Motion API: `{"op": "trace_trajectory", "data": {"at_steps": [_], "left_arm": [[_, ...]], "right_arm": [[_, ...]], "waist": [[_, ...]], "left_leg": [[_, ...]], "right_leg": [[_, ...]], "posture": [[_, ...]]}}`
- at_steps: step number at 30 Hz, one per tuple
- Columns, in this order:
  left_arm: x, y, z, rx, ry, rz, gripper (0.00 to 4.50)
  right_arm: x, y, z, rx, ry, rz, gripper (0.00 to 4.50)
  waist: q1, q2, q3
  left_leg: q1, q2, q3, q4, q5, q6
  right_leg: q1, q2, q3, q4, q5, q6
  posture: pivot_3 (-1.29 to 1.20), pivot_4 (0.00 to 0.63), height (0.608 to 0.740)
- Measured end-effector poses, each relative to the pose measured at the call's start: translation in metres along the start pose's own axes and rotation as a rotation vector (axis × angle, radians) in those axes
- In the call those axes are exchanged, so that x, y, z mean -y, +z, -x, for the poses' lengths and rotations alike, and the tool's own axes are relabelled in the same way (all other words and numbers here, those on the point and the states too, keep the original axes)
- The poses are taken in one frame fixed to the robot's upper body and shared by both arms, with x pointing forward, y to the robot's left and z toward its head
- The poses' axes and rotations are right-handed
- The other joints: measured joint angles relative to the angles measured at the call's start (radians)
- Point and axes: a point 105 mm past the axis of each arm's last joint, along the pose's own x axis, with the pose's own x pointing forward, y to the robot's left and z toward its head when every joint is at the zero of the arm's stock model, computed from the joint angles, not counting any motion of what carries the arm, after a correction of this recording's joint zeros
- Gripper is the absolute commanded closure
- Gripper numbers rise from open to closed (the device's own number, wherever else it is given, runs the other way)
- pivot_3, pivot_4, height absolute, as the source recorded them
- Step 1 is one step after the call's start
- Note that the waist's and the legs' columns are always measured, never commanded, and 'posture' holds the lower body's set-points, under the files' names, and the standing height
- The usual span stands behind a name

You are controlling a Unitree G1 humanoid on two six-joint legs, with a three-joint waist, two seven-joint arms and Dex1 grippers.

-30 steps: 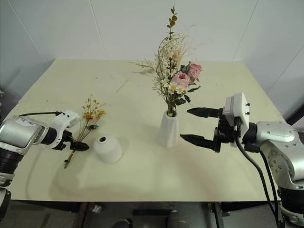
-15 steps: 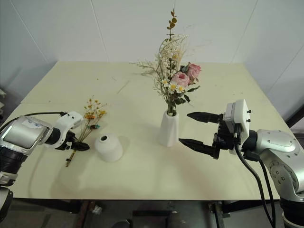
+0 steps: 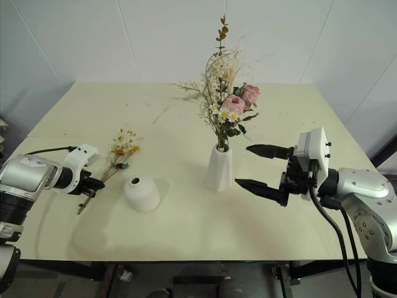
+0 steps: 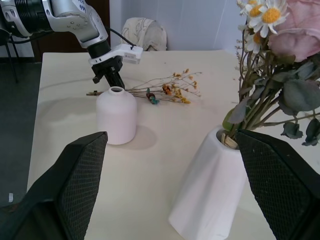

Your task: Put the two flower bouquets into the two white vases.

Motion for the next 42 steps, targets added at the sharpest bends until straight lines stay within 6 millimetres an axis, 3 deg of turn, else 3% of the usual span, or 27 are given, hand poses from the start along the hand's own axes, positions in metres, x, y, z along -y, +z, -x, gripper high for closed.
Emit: {"op": "trace_trajectory", "data": {"at_steps": [3,8,13,16,22,27,42], "left_arm": [[-0.003,0.001,-0.002,0.041,-0.003,0.027,4.48],[0.001,0.037,0.007,0.341,-0.104,-0.021,4.48],[0.003,0.079,0.053,0.771,-0.226,0.001,4.48],[0.025,0.094,0.091,1.027,-0.367,-0.080,4.48],[0.057,0.092,0.106,1.159,-0.595,-0.109,4.48],[0.074,0.093,0.119,1.190,-0.677,-0.181,4.48],[0.108,0.066,0.102,1.195,-0.798,-0.146,4.48]], "right_arm": [[0.001,0.000,0.001,-0.004,0.001,0.002,0.19],[0.004,-0.002,0.002,-0.010,-0.006,0.003,0.19],[0.005,-0.001,0.003,-0.008,-0.010,0.012,0.19],[0.006,0.001,0.006,-0.011,-0.021,0.025,0.19],[-0.003,0.006,0.005,-0.034,0.037,0.015,0.19],[-0.016,0.011,0.003,-0.058,0.122,0.020,0.19],[-0.014,0.017,-0.005,-0.056,0.148,0.028,0.19]], "waist": [[0.003,0.000,0.000],[0.007,-0.001,0.000],[0.010,-0.001,0.000],[0.011,-0.001,0.000],[0.014,-0.001,0.000],[0.012,-0.001,0.000],[0.010,-0.001,0.000]], "left_leg": [[0.000,0.000,0.000,0.000,0.000,0.000],[-0.002,0.000,0.000,0.000,0.000,0.000],[-0.004,0.000,0.000,-0.001,-0.001,-0.002],[-0.004,0.000,-0.001,-0.001,-0.003,-0.004],[-0.004,0.000,-0.001,-0.001,-0.003,-0.004],[-0.004,0.000,-0.001,-0.001,-0.003,-0.004],[-0.004,0.001,-0.001,-0.001,-0.003,-0.004]], "right_leg": [[0.000,0.000,0.000,0.000,0.000,0.000],[0.000,-0.001,-0.001,-0.003,0.000,0.000],[-0.001,-0.002,-0.002,-0.005,0.001,0.002],[-0.001,-0.003,-0.002,-0.006,0.001,0.002],[0.000,-0.003,-0.002,-0.006,0.001,0.003],[0.001,-0.003,-0.002,-0.007,0.001,0.003],[0.001,-0.003,-0.002,-0.009,0.001,0.003]], "posture": [[0.00,0.150,0.740],[0.00,0.150,0.740],[0.00,0.150,0.740],[0.00,0.150,0.740],[0.00,0.150,0.740],[0.00,0.150,0.740],[0.00,0.150,0.740]]}}
